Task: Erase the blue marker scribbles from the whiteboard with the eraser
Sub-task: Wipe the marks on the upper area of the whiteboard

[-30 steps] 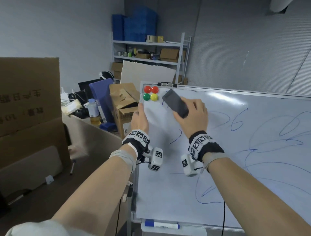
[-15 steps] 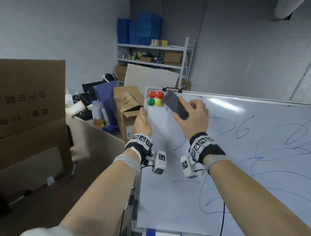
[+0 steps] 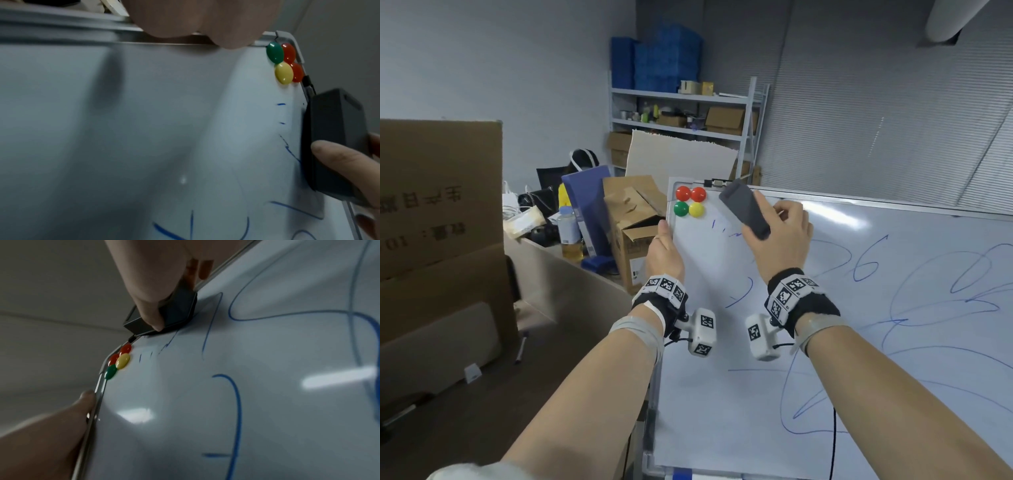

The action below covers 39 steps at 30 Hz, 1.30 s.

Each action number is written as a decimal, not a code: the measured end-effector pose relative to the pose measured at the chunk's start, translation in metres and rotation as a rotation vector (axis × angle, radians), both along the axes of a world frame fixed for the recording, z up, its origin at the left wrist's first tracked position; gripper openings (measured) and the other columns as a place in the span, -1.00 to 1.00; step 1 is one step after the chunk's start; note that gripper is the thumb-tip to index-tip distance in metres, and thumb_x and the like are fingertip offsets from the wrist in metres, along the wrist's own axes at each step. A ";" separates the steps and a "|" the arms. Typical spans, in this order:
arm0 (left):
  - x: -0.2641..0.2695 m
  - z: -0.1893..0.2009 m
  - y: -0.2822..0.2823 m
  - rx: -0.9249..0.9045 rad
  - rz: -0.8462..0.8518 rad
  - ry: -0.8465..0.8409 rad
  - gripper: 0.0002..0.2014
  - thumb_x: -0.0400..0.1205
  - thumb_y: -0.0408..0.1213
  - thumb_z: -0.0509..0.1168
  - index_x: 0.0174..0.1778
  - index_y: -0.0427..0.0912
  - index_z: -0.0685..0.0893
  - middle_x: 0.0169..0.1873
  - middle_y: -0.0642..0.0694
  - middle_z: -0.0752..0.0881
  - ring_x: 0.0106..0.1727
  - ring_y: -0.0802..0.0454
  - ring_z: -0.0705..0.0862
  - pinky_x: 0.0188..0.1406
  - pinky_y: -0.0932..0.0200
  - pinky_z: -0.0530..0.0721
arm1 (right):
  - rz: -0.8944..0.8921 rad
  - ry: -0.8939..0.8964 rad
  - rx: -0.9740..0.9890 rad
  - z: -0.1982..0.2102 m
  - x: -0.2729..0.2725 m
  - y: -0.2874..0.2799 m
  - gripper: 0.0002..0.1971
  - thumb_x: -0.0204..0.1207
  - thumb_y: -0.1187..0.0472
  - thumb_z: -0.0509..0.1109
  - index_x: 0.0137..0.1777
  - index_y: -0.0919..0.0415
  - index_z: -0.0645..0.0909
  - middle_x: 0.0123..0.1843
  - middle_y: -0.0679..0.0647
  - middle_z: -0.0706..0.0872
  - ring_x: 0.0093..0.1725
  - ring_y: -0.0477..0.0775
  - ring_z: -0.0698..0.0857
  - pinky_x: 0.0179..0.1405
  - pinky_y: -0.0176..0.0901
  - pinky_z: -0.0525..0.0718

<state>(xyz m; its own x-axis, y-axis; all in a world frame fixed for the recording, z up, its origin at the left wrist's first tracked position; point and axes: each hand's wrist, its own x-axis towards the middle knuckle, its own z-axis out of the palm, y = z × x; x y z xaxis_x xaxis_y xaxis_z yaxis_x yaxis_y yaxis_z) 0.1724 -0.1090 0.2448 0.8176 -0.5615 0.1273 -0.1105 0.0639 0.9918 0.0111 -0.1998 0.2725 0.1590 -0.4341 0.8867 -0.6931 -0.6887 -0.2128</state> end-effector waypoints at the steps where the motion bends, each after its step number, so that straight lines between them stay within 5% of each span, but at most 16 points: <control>1: 0.000 -0.001 0.000 -0.007 0.000 0.009 -0.29 0.77 0.24 -0.18 0.34 -0.25 0.64 0.20 -0.19 0.71 0.32 -0.21 0.62 0.19 0.16 0.36 | -0.009 -0.015 -0.012 0.000 0.001 0.000 -0.39 0.43 0.04 0.54 0.52 -0.13 0.56 0.10 0.07 0.51 0.06 0.15 0.49 0.12 0.00 0.43; 7: 0.002 -0.001 0.001 0.005 -0.001 0.017 -0.29 0.76 0.25 -0.19 0.36 -0.23 0.63 0.10 -0.08 0.67 0.23 -0.12 0.61 0.20 0.13 0.36 | -0.006 0.112 -0.103 0.013 0.005 0.001 -0.40 0.43 0.07 0.52 0.51 -0.08 0.56 0.07 0.10 0.51 0.01 0.18 0.48 0.04 0.04 0.51; 13: 0.001 -0.003 -0.002 0.022 0.011 0.004 -0.25 0.74 0.30 -0.21 0.32 -0.23 0.64 0.19 -0.18 0.71 0.28 -0.21 0.63 0.26 0.04 0.43 | 0.062 0.198 -0.082 0.008 0.002 0.003 -0.40 0.41 0.01 0.53 0.50 -0.11 0.58 0.07 0.09 0.52 -0.01 0.16 0.51 0.05 0.07 0.51; 18: -0.001 -0.002 -0.001 0.014 0.007 0.001 -0.26 0.75 0.27 -0.20 0.32 -0.25 0.64 0.18 -0.17 0.71 0.23 -0.16 0.63 0.19 0.11 0.40 | -0.010 0.072 -0.026 0.000 -0.002 0.004 -0.39 0.42 0.00 0.50 0.51 -0.19 0.54 0.10 0.04 0.50 0.04 0.14 0.49 0.11 0.04 0.47; 21: 0.002 -0.003 -0.002 0.015 0.020 0.004 -0.24 0.74 0.28 -0.20 0.34 -0.26 0.64 0.20 -0.18 0.71 0.28 -0.22 0.63 0.26 0.07 0.43 | 0.083 0.145 -0.004 -0.012 -0.003 0.006 -0.36 0.39 -0.01 0.54 0.52 -0.19 0.53 0.12 0.05 0.50 0.07 0.13 0.49 0.13 0.09 0.52; 24: 0.005 -0.003 -0.002 0.021 0.027 -0.005 -0.27 0.76 0.25 -0.20 0.28 -0.26 0.66 0.03 -0.10 0.67 0.26 -0.24 0.64 0.18 0.11 0.40 | 0.148 0.234 -0.013 -0.025 -0.005 0.009 -0.35 0.37 -0.04 0.56 0.51 -0.22 0.55 0.12 0.02 0.51 0.07 0.12 0.51 0.17 0.11 0.52; 31: -0.004 -0.003 0.000 0.017 0.001 -0.011 -0.32 0.78 0.20 -0.17 0.27 -0.28 0.65 -0.02 -0.05 0.62 0.05 -0.04 0.57 0.07 0.17 0.35 | -0.023 -0.102 0.067 -0.021 -0.023 0.000 -0.36 0.45 0.01 0.52 0.56 -0.14 0.49 0.17 0.15 0.50 0.11 0.15 0.47 0.20 0.01 0.45; 35: 0.003 -0.004 0.000 0.010 0.023 0.003 -0.33 0.79 0.19 -0.17 0.30 -0.28 0.63 -0.01 -0.06 0.60 0.09 -0.05 0.57 0.12 0.18 0.35 | 0.157 0.139 0.057 -0.045 -0.015 0.015 -0.33 0.38 0.00 0.59 0.53 -0.18 0.53 0.12 0.07 0.51 0.08 0.11 0.49 0.16 0.11 0.55; 39: 0.003 -0.004 0.001 0.015 0.018 -0.015 -0.33 0.80 0.15 -0.17 0.31 -0.31 0.64 0.04 -0.11 0.64 0.07 -0.03 0.56 0.11 0.21 0.35 | 0.107 0.190 0.001 -0.046 -0.012 0.020 -0.36 0.39 -0.06 0.57 0.51 -0.17 0.55 0.09 0.04 0.54 0.04 0.14 0.54 0.12 0.08 0.53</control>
